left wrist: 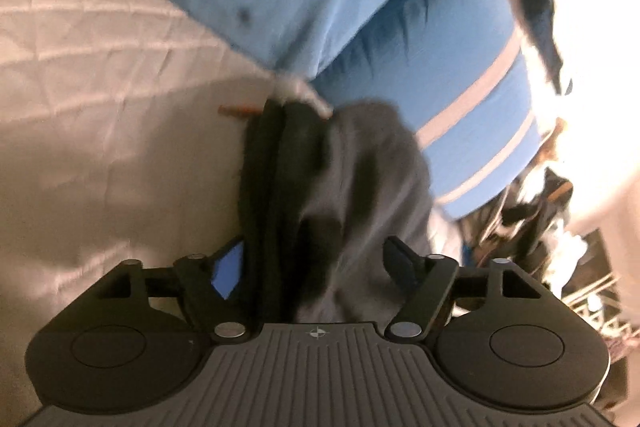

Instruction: Fold clothes

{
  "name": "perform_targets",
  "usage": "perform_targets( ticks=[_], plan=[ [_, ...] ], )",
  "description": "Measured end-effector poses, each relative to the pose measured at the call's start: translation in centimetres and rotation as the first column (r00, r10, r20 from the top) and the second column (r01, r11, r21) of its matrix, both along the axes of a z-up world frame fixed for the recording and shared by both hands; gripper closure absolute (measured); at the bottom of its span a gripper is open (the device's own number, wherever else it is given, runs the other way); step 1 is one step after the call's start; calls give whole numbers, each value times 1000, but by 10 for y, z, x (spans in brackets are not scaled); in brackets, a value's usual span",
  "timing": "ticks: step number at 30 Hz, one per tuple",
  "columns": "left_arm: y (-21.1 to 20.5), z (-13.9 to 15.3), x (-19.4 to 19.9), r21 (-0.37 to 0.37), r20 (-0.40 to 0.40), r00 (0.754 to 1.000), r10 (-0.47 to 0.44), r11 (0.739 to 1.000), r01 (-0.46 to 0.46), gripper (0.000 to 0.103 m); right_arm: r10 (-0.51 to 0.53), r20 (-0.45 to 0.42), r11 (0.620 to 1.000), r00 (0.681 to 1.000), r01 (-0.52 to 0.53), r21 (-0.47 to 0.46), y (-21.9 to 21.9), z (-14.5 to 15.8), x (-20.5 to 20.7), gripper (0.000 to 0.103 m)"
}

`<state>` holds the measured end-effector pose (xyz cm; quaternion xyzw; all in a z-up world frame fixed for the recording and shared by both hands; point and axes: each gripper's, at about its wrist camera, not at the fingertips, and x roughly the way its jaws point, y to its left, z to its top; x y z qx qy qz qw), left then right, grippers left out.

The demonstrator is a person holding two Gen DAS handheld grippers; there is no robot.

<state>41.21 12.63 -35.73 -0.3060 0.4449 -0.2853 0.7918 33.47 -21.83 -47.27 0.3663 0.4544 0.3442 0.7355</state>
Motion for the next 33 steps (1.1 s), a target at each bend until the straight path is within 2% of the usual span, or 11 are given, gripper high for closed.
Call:
perform_targets(
  ticks=[3, 13, 15, 17, 18, 22, 25, 29, 30, 31, 33],
  plan=[
    [-1, 0, 18, -9, -6, 1000, 23, 1000, -23, 27, -25, 12, 1000, 1000, 25, -11, 2, 1, 16, 0],
    [-33, -18, 67, -15, -70, 997, -13, 1000, 12, 27, -105, -40, 992, 994, 107, 68, -1, -7, 70, 1],
    [-34, -21, 71, -7, -74, 997, -4, 1000, 3, 28, -102, -49, 993, 994, 105, 51, 2, -11, 75, 9],
    [-35, -24, 75, 2, -79, 997, 5, 1000, -5, 62, -108, -46, 994, 993, 109, 22, 7, -13, 77, 25],
    [-35, -25, 76, 6, -81, 997, 10, 1000, -9, 75, -113, -38, 994, 993, 113, 7, 8, -13, 76, 30],
    [-37, -26, 75, 25, -60, 998, 25, 999, -23, 84, -107, 21, 993, 994, 108, -44, 11, -10, 69, 50],
    [-38, -23, 73, 40, -42, 998, 38, 999, -37, 86, -107, 64, 990, 992, 112, -82, 13, -7, 62, 57],
    [-40, -19, 70, 60, -19, 998, 56, 997, -55, 81, -115, 51, 989, 992, 119, -88, 10, -7, 62, 54],
    [-40, -18, 69, 64, -13, 998, 60, 996, -59, 78, -120, 38, 989, 992, 123, -85, 8, -7, 63, 46],
    [-41, -17, 69, 69, -7, 998, 64, 996, -64, 72, -126, 26, 989, 992, 127, -80, 7, -8, 64, 23],
    [-42, -14, 67, 79, 5, 997, 73, 994, -73, 60, -137, 14, 989, 990, 138, -52, 4, -9, 63, 16]
  ],
)
